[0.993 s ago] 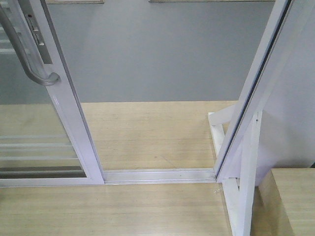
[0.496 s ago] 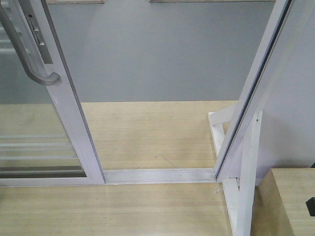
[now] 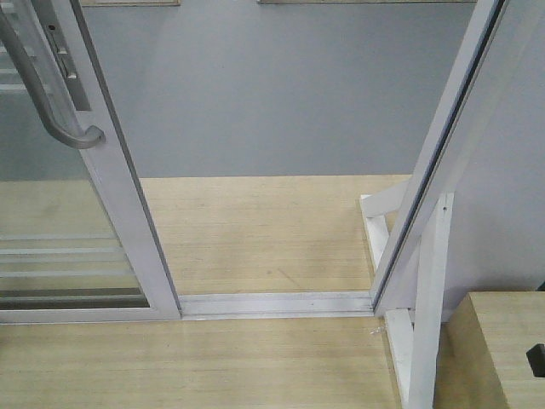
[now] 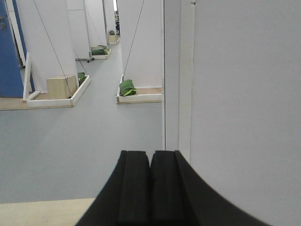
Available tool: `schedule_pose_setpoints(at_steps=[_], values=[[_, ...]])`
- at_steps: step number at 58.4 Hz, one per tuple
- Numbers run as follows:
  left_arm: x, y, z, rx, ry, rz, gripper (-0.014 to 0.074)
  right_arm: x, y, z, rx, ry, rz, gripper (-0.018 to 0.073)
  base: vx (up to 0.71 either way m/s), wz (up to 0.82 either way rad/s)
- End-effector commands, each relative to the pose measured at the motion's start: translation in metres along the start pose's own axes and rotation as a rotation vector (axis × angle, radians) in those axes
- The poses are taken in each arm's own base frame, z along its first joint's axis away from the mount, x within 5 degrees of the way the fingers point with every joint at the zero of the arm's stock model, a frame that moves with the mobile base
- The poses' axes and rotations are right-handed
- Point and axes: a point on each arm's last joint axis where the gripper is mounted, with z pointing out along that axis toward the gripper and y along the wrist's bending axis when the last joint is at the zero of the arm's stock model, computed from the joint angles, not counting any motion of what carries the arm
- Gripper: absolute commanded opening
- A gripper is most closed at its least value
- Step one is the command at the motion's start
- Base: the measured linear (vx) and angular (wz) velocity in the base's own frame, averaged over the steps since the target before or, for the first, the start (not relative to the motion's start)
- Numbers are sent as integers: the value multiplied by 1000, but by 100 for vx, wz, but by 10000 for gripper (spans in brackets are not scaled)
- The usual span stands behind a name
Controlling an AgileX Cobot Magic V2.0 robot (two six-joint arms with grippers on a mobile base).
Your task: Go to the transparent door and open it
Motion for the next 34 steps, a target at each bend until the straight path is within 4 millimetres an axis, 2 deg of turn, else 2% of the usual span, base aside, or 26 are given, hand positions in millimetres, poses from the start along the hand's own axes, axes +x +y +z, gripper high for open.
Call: schedule_pose_setpoints(at_steps=[1, 34], values=[[2, 0, 0, 2, -65, -17, -7, -3, 1, -1, -11, -75, -9, -8, 0, 0], [2, 0, 0, 2, -65, -17, -6, -3, 1, -1, -11, -75, -9, -8, 0, 0]])
